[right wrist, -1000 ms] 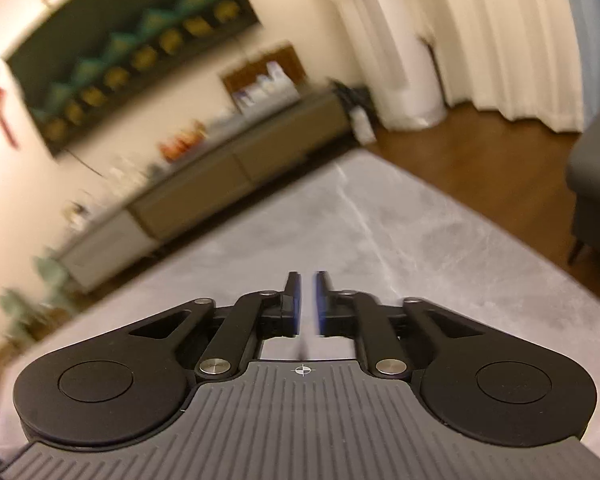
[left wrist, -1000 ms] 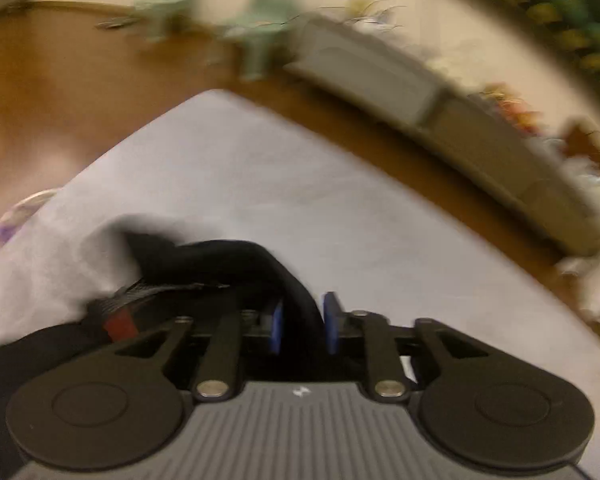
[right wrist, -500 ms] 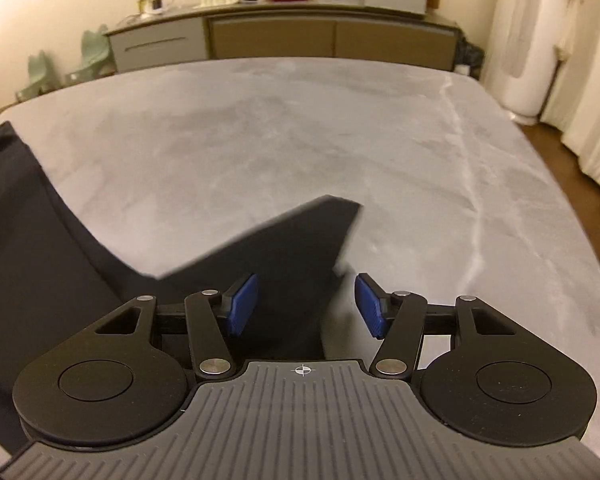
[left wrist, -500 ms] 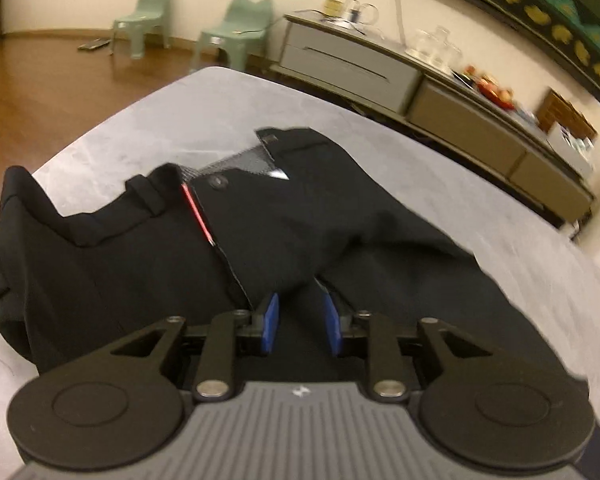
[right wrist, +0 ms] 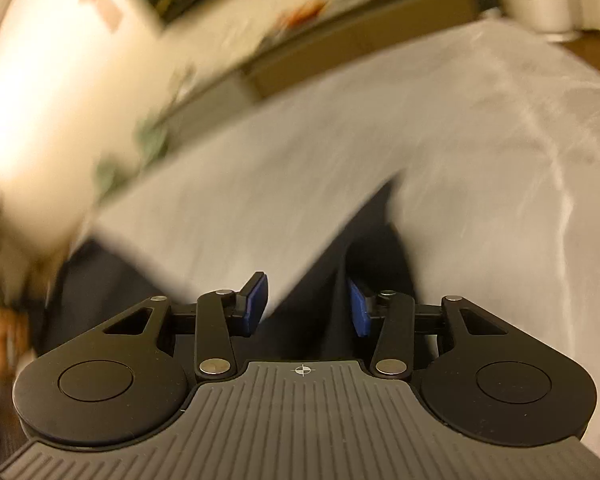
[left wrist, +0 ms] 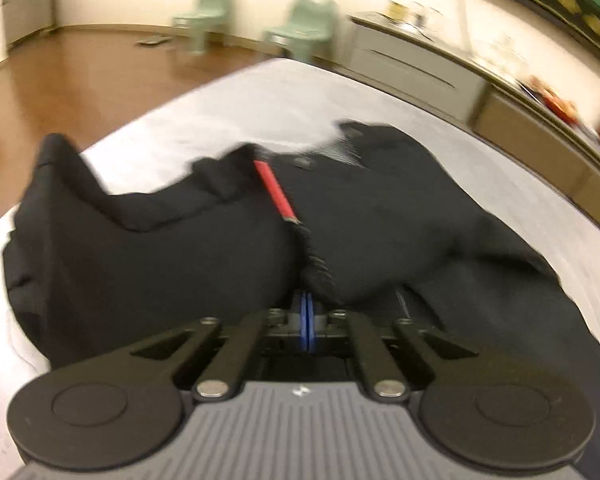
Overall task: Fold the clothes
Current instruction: 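Pinch the trouser hem with the right gripper and lift it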
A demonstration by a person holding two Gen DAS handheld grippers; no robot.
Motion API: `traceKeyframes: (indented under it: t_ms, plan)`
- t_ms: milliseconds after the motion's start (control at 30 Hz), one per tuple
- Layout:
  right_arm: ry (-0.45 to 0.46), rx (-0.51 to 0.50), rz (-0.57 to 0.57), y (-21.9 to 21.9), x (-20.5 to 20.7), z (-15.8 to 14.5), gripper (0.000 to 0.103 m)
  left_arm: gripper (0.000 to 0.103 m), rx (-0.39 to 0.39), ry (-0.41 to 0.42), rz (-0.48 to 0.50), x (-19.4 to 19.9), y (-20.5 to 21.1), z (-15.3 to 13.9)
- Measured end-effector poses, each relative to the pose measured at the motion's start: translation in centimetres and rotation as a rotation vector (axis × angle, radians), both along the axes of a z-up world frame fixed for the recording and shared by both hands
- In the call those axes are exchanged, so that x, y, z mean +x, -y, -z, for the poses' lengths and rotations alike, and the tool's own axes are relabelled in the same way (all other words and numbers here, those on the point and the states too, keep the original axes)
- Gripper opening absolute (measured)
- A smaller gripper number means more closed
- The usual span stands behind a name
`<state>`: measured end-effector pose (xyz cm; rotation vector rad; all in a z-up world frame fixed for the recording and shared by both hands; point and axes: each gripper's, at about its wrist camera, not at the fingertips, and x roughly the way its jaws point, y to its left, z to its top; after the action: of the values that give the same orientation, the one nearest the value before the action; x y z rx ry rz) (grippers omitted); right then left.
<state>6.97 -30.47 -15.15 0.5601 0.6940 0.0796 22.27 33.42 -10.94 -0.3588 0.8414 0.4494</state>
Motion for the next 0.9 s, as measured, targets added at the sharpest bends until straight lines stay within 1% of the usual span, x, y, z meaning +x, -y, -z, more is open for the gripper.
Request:
traceKeyframes:
  t_ms: [67, 133, 167, 200, 233, 300, 367, 400, 433, 467, 500, 533, 567, 600, 633, 667, 700, 733, 800, 867, 900]
  plan:
    - [-0.006, 0.042, 0.068, 1.3, 0.7, 0.4, 0.054, 0.004, -0.004, -0.003, -0.039, -0.3, -0.7, -0.2]
    - [-0.007, 0.061, 0.113, 2.4, -0.2, -0.1, 0.055, 0.004, -0.019, -0.005, -0.061, -0.5, -1.2, -0.4]
    - [-0.001, 0.059, 0.115, 2.7, -0.8, -0.5, 0.056, 0.004, -0.016, -0.005, -0.059, -0.5, -1.2, -0.4]
    - [-0.005, 0.039, 0.101, 2.9, -1.6, -0.8, 0.062, 0.004, -0.012, -0.005, -0.056, -0.6, -1.3, -0.4]
    - [-0.026, -0.008, 0.083, 2.8, -2.5, -0.9, 0.065, 0.004, -0.004, -0.007, -0.052, -0.5, -1.2, -0.5]
    - [-0.082, -0.166, 0.019, 1.5, -4.4, -1.0, 0.066, 0.004, 0.008, -0.010, -0.044, -0.5, -1.0, -0.6]
    - [-0.116, -0.306, -0.055, -0.1, -6.1, -0.6, 0.066, 0.004, 0.007, -0.009, -0.046, -0.5, -1.0, -0.7]
    - [-0.124, -0.353, -0.091, -1.0, -6.6, -0.3, 0.066, 0.004, 0.006, -0.007, -0.049, -0.6, -0.6, -0.5]
    - [-0.128, -0.377, -0.132, -1.9, -6.7, 0.1, 0.065, 0.004, 0.008, -0.007, -0.051, -0.5, -0.6, -0.4]
    - [-0.118, -0.416, -0.170, -2.9, -6.8, 0.7, 0.067, 0.004, 0.010, -0.008, -0.054, -0.4, -0.5, -0.4]
    - [-0.103, -0.480, -0.198, -4.2, -6.8, 1.2, 0.065, 0.004, 0.019, -0.009, -0.062, -0.5, -0.6, -0.4]
    - [-0.097, -0.520, -0.214, -5.1, -6.8, 1.3, 0.055, 0.005, 0.027, -0.009, -0.077, -0.6, -0.8, -0.4]
    - [-0.094, -0.533, -0.224, -5.7, -6.8, 1.1, 0.049, 0.004, 0.028, -0.010, -0.097, -0.7, -1.0, -0.3]
    - [-0.096, -0.573, -0.228, -6.1, -6.8, 0.9, 0.039, 0.004, 0.047, -0.024, -0.129, -1.0, -1.1, -0.4]
    - [-0.102, -0.636, -0.227, -6.4, -6.9, 0.7, 0.039, 0.004, 0.066, -0.037, -0.162, -1.3, -1.2, -0.5]
    - [-0.113, -0.692, -0.219, -6.5, -7.0, 0.6, 0.039, 0.009, 0.096, -0.058, -0.186, -1.6, -1.0, -0.6]
    - [-0.135, -0.725, -0.192, -5.9, -7.0, 0.6, 0.030, 0.019, 0.124, -0.079, -0.210, -1.9, -0.9, -0.7]
    - [-0.161, -0.754, -0.158, -5.0, -7.3, 0.5, 0.029, 0.022, 0.132, -0.089, -0.209, -2.3, -0.6, -0.8]
    - [-0.205, -0.815, -0.109, -3.5, -8.2, 0.4, 0.030, 0.030, 0.148, -0.107, -0.206, -3.0, 0.1, -1.0]
    - [-0.246, -0.828, -0.087, -2.5, -9.5, -0.1, 0.029, 0.031, 0.132, -0.107, -0.182, -3.9, 0.9, -1.2]
    - [-0.265, -0.844, -0.074, -2.2, -10.0, -0.2, 0.030, 0.029, 0.129, -0.105, -0.171, -4.3, 1.4, -1.5]
